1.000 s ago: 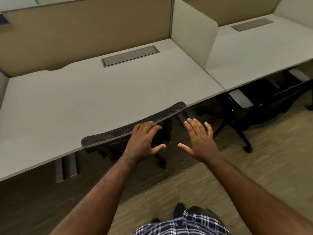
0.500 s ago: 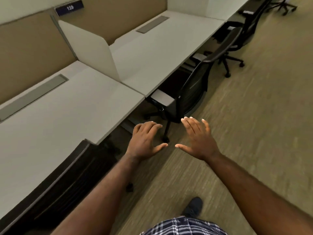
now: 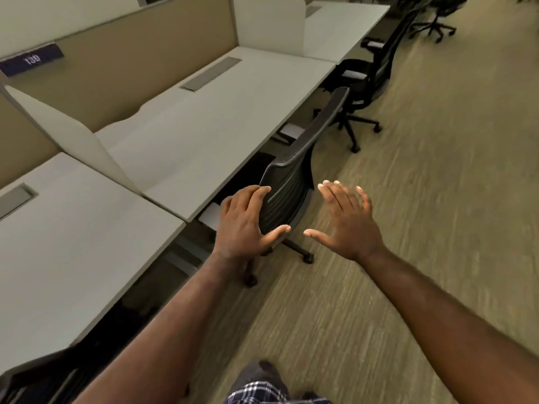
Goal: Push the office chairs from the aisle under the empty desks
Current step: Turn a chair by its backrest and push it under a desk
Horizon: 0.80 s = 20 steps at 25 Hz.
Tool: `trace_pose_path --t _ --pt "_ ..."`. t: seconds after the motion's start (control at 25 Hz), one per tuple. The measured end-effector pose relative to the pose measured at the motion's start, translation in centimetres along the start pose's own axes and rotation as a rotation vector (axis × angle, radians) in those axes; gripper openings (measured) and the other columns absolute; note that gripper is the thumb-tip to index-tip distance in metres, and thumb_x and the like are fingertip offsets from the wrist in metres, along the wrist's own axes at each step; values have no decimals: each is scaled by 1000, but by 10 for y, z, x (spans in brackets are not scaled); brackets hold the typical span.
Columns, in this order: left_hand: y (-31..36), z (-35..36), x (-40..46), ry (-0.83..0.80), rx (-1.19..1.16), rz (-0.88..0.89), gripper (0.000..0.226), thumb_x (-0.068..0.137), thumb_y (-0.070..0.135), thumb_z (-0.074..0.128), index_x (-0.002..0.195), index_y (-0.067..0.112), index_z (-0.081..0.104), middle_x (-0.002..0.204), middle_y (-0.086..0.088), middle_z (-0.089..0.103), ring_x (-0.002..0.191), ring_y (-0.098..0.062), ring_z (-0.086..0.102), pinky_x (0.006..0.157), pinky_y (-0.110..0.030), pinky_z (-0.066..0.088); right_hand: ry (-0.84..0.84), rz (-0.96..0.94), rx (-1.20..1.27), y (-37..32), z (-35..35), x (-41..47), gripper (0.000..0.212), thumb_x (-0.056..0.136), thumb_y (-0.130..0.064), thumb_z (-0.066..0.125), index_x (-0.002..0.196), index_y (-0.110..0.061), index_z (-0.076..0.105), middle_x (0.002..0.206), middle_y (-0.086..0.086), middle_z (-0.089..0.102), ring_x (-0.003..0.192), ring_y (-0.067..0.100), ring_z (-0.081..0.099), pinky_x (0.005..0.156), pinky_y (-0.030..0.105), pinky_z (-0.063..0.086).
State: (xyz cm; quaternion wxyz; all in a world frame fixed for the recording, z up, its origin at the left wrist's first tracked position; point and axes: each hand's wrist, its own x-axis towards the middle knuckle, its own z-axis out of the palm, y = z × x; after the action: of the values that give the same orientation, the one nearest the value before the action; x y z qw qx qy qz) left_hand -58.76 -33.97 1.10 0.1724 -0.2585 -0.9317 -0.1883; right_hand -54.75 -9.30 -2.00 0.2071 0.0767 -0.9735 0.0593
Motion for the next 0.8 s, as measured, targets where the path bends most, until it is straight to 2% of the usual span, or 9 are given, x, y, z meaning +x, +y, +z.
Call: trace_pose_path --t 0.28,0.44,0.56,0.68,0.8 --pt "5 56 134 -14 -38 -47 90 78 76 56 146 21 36 144 -2 41 132 -20 37 109 -44 29 -33 39 -77 86 26 94 97 83 -78 38 153 -12 27 156 8 34 145 26 29 116 57 19" --pt "1 91 185 -205 -65 -78 99 78 78 55 152 20 24 153 -1 33 138 -20 33 112 -45 29 -68 79 -86 132 44 140 98 82 -80 35 153 -14 26 157 8 33 146 26 27 115 57 18" --pt "6 111 201 -383 67 -137 109 77 79 56 156 21 10 161 -3 23 141 -23 33 112 -45 35 -104 77 -60 158 56 174 99 81 -82 34 153 -14 27 158 7 31 147 25 24 116 57 15" --pt "12 124 213 -405 157 -280 106 77 80 53 156 21 12 154 -1 37 130 -22 47 101 -42 44 -142 49 -9 188 73 219 103 79 -87 30 153 -15 29 160 6 28 149 25 18 118 59 9" --pt "21 131 228 -401 230 -477 94 77 84 46 146 21 33 129 0 59 110 -21 58 85 -38 49 -228 -44 35 221 91 265 110 75 -93 19 151 -16 34 160 3 29 151 22 14 119 60 4"
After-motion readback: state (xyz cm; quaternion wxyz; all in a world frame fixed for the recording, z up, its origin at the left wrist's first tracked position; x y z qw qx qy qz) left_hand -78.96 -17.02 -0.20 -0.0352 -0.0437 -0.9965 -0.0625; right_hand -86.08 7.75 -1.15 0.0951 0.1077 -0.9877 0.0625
